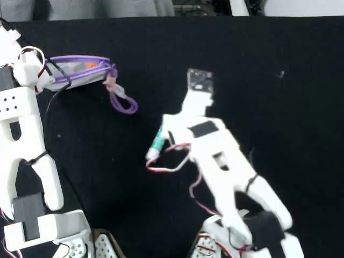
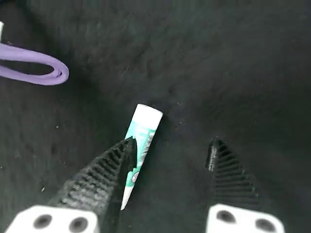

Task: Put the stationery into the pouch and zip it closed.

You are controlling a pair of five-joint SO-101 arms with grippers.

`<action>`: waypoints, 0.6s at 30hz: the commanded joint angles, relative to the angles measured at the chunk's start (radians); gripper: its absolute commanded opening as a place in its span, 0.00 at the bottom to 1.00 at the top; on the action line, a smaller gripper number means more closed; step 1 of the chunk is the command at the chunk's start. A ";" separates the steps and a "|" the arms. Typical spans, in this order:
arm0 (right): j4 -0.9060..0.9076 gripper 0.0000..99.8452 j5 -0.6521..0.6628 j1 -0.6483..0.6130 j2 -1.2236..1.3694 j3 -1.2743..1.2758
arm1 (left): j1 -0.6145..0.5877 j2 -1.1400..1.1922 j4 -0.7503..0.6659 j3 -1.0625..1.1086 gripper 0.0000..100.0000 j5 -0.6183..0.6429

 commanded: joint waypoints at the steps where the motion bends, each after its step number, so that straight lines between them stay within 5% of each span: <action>1: 0.006 0.23 -0.014 -0.081 0.068 -0.093 | -0.002 -0.008 -0.028 -0.015 0.03 0.012; 10: -0.051 0.23 -0.015 -0.077 0.321 -0.232 | -0.002 -0.008 -0.028 -0.013 0.03 0.012; 18: 0.097 0.23 -0.011 -0.052 0.530 -0.426 | -0.001 -0.008 -0.028 -0.012 0.03 0.012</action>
